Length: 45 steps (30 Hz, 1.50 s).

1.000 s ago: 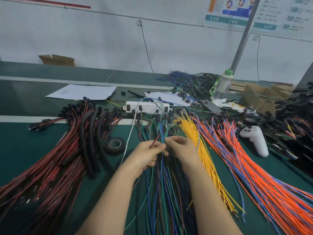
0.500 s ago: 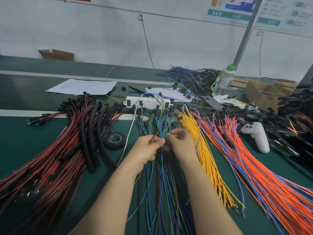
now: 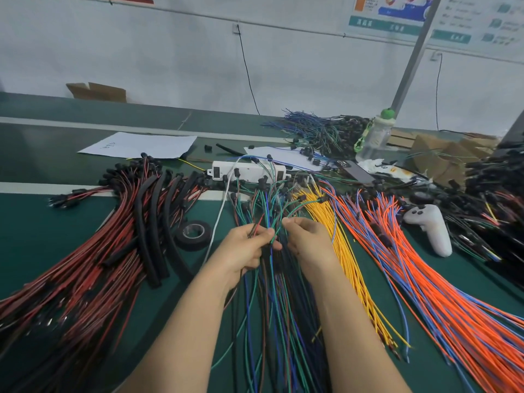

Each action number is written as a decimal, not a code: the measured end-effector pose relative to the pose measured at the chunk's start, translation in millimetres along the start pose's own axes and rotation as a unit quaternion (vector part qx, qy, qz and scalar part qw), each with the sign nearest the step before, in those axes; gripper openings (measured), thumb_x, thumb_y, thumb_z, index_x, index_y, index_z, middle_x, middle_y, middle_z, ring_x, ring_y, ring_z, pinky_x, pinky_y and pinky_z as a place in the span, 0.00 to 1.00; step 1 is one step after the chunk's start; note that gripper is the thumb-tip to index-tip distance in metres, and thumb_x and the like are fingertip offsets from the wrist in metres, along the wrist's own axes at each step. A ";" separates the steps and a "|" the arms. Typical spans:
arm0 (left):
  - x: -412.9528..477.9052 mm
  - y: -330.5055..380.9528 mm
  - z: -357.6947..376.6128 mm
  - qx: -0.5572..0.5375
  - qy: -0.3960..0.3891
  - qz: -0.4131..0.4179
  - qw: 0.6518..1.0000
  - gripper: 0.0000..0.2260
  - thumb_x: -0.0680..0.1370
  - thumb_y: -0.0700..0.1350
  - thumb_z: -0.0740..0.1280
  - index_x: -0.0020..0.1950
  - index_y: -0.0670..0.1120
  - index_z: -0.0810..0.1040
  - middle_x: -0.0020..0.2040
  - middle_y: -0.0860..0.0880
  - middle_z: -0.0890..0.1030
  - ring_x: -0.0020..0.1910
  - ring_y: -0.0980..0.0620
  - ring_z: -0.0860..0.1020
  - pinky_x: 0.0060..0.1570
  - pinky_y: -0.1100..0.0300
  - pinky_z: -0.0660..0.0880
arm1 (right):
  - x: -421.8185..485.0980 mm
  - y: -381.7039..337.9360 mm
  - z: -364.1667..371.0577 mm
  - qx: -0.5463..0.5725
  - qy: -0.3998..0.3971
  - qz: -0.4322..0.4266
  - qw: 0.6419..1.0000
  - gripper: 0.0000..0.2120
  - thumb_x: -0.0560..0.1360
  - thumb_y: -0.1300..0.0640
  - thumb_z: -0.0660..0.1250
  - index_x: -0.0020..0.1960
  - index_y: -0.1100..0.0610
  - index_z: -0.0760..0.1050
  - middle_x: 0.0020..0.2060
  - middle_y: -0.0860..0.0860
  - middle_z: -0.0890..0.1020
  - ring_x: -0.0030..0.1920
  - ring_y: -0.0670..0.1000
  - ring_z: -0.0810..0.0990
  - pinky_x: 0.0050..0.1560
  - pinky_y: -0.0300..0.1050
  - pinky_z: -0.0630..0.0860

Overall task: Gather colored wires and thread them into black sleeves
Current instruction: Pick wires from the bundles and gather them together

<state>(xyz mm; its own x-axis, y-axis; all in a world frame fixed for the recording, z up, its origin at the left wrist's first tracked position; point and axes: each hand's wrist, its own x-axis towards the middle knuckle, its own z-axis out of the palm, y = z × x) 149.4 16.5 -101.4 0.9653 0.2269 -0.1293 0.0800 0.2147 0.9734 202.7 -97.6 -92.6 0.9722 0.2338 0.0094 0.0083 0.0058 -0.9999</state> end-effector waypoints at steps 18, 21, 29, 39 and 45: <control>-7.6 -1.3 7.3 0.196 0.021 0.088 0.977 0.09 0.77 0.41 0.67 0.36 0.45 0.75 0.19 0.57 0.70 0.18 0.61 0.63 0.22 0.69 0.59 | -2.5 -1.5 -5.4 -0.190 0.023 0.006 0.981 0.14 0.75 0.54 0.69 0.33 0.60 0.76 0.24 0.53 0.71 0.22 0.47 0.63 0.28 0.39 0.61; -8.2 -0.5 6.4 0.180 0.014 0.076 0.981 0.08 0.77 0.43 0.67 0.38 0.46 0.76 0.27 0.54 0.78 0.18 0.61 0.63 0.22 0.70 0.60 | -3.1 -3.0 -6.0 -0.084 0.023 0.033 0.996 0.10 0.75 0.60 0.69 0.36 0.61 0.76 0.22 0.50 0.71 0.17 0.42 0.63 0.21 0.34 0.62; -9.7 3.3 9.2 0.079 0.015 0.026 0.996 0.07 0.79 0.41 0.64 0.41 0.44 0.75 0.21 0.55 0.74 0.19 0.61 0.58 0.19 0.69 0.56 | -1.4 2.3 3.7 0.025 0.053 0.029 0.998 0.14 0.76 0.62 0.68 0.32 0.59 0.71 0.19 0.46 0.68 0.17 0.43 0.67 0.24 0.37 0.72; -8.6 -1.5 7.9 0.176 0.022 0.066 0.982 0.13 0.78 0.41 0.65 0.33 0.46 0.71 0.18 0.56 0.68 0.19 0.60 0.60 0.22 0.65 0.58 | -5.6 -0.8 2.7 -0.091 0.020 -0.037 0.995 0.11 0.75 0.56 0.70 0.36 0.60 0.78 0.31 0.55 0.78 0.30 0.52 0.76 0.32 0.46 0.77; -4.0 -3.7 10.8 0.179 0.030 0.067 0.981 0.14 0.75 0.45 0.69 0.31 0.48 0.70 0.21 0.56 0.68 0.18 0.61 0.61 0.20 0.68 0.58 | -3.7 -4.0 4.4 -0.124 0.046 -0.056 0.990 0.12 0.76 0.58 0.68 0.34 0.58 0.78 0.29 0.51 0.79 0.33 0.49 0.76 0.40 0.44 0.72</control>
<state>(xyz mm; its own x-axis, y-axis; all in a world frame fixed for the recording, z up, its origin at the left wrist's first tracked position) 148.0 4.5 -102.4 0.9578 0.2875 0.0041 0.0457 -0.1662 0.9850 198.0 -94.2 -88.6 0.9790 0.1553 0.1318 0.1637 -0.2149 -0.9628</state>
